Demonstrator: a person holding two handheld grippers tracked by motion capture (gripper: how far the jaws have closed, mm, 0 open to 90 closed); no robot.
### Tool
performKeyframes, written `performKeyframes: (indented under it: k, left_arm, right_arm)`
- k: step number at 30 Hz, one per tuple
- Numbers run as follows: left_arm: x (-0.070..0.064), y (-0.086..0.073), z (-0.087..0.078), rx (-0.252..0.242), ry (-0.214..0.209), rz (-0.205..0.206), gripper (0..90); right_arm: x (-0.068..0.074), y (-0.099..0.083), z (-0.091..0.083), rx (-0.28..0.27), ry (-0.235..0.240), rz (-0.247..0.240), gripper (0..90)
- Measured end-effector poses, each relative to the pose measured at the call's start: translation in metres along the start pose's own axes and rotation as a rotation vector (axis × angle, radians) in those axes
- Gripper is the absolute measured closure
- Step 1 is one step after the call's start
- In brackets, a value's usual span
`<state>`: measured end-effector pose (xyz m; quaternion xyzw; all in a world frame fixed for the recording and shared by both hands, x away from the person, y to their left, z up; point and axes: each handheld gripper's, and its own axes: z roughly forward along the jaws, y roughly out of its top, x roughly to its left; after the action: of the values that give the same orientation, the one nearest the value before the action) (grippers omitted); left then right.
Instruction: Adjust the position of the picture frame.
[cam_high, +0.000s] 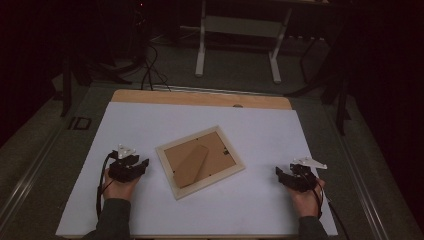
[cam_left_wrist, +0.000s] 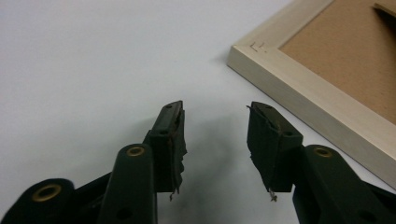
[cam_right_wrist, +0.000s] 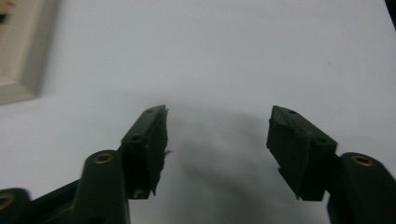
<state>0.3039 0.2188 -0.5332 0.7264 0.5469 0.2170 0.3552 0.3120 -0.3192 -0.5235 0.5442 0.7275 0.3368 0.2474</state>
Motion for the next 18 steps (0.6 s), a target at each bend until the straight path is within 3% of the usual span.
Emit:
performKeyframes:
  k: [5, 11, 18]
  left_arm:
    - [-0.001, 0.001, -0.001, -0.014, -0.020, 0.009, 59.8]
    - [-0.001, 0.001, -0.001, -0.029, -0.021, 0.023, 57.0]
    - [-0.005, 0.002, -0.003, -0.034, -0.033, 0.055, 60.5]
  right_arm:
    - [0.008, 0.004, -0.003, -0.017, 0.017, -0.037, 41.4]
    - [0.010, 0.005, -0.002, -0.016, 0.057, -0.019, 43.4]
    - [0.014, 0.005, -0.003, -0.017, 0.076, -0.031, 46.7]
